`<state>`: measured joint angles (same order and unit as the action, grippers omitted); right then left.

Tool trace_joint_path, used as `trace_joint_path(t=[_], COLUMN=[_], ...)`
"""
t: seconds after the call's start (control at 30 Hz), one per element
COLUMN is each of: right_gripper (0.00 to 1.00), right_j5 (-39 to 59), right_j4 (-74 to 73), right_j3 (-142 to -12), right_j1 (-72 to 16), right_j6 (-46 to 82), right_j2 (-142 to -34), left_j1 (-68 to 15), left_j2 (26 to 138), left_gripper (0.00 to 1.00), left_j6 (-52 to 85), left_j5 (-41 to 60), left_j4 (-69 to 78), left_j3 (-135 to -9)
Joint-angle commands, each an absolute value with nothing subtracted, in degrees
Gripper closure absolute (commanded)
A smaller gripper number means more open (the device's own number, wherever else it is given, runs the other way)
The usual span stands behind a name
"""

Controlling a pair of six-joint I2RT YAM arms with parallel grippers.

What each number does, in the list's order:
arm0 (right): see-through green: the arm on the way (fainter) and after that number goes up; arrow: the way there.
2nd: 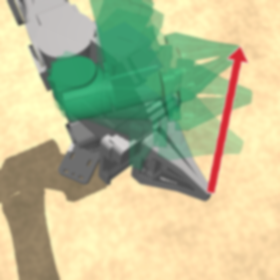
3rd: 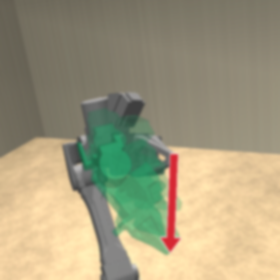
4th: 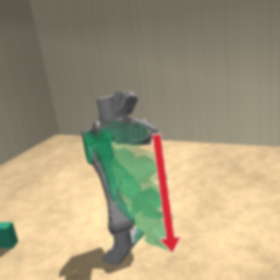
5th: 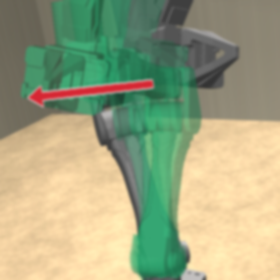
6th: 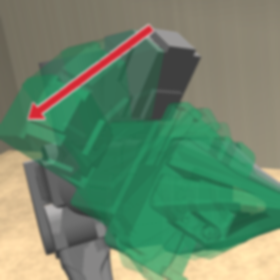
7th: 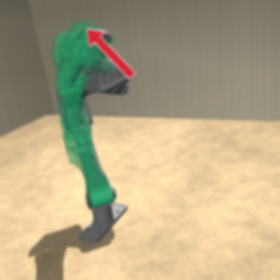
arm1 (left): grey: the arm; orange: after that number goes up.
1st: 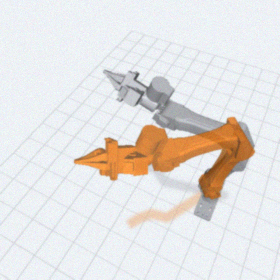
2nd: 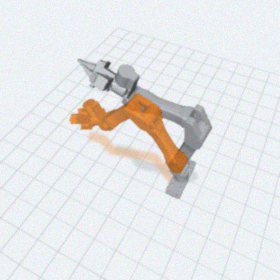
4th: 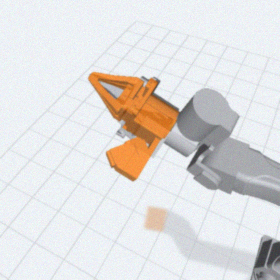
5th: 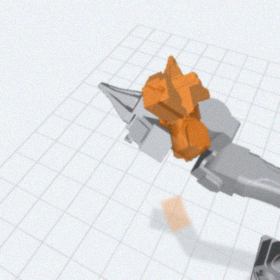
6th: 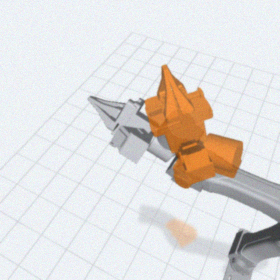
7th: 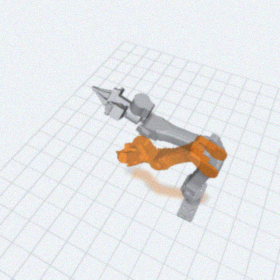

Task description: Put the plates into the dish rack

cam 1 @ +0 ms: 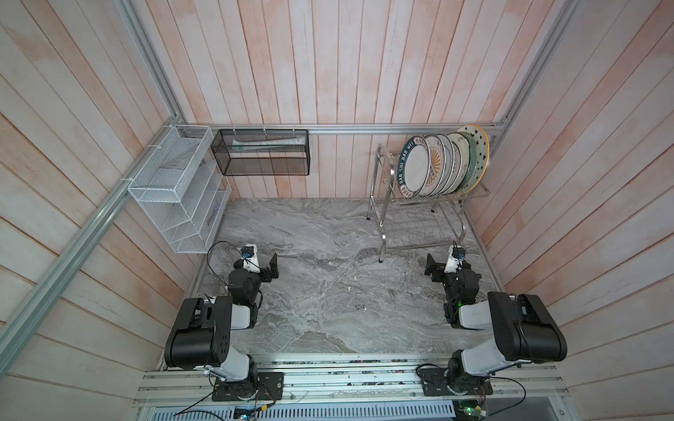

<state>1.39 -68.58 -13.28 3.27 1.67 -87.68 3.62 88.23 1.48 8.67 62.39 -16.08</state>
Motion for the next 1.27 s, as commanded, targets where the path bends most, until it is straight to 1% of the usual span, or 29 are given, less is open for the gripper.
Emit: trace_joint_path(t=[0.0,0.13,0.17,0.2,0.23,0.3,0.37,0.4,0.43,0.47,0.53,1.23], right_gripper=[0.02,0.02,0.02,0.02,0.02,0.02,0.02,0.02,0.02,0.02,0.02,0.02], right_j5=[1.8,0.6,-5.8,-14.6,-20.5,-20.8,-20.1,-18.0,-9.9,2.0,3.9,4.1], right_j4=[-68.3,-68.3,-68.9,-70.5,-73.7,-73.9,-71.1,-71.4,-72.3,-71.7,-70.2,-68.8], right_j3=[-14.3,-14.3,-13.8,-12.9,-11.4,-11.5,-12.7,-12.4,-12.5,-13.4,-13.6,-14.0], right_j1=[3.5,3.2,1.9,-0.2,-0.7,-0.8,-0.6,-0.1,1.2,2.7,3.6,3.6], right_j6=[1.7,1.9,2.7,4.3,5.6,5.6,5.5,5.5,3.8,0.4,1.4,1.1], right_j2=[-87.0,-86.9,-86.7,-86.6,-86.6,-86.9,-86.7,-86.7,-87.3,-88.0,-87.1,-86.9], left_j1=[3.5,3.5,3.5,3.5,3.5,3.5,3.5,3.5,3.5,3.5,3.5,3.5], left_j2=[88.2,88.1,88.2,88.2,88.2,88.2,88.2,88.2,88.2,88.2,88.1,88.1], left_gripper=[0.0,0.0,0.0,0.0,0.0,0.0,0.0,0.0,0.0,0.0,0.0,0.0], left_j6=[0.8,0.8,0.8,0.8,0.8,0.8,0.8,0.8,0.8,0.8,0.9,0.9], left_j5=[8.4,8.4,8.4,8.4,8.4,8.4,8.4,8.4,8.4,8.4,8.4,8.4], left_j4=[62.2,62.2,62.2,62.2,62.3,62.3,62.2,62.3,62.2,62.3,62.3,62.0], left_j3=[-17.1,-17.1,-17.1,-17.1,-17.1,-17.1,-17.1,-17.0,-17.1,-17.0,-17.1,-17.1])
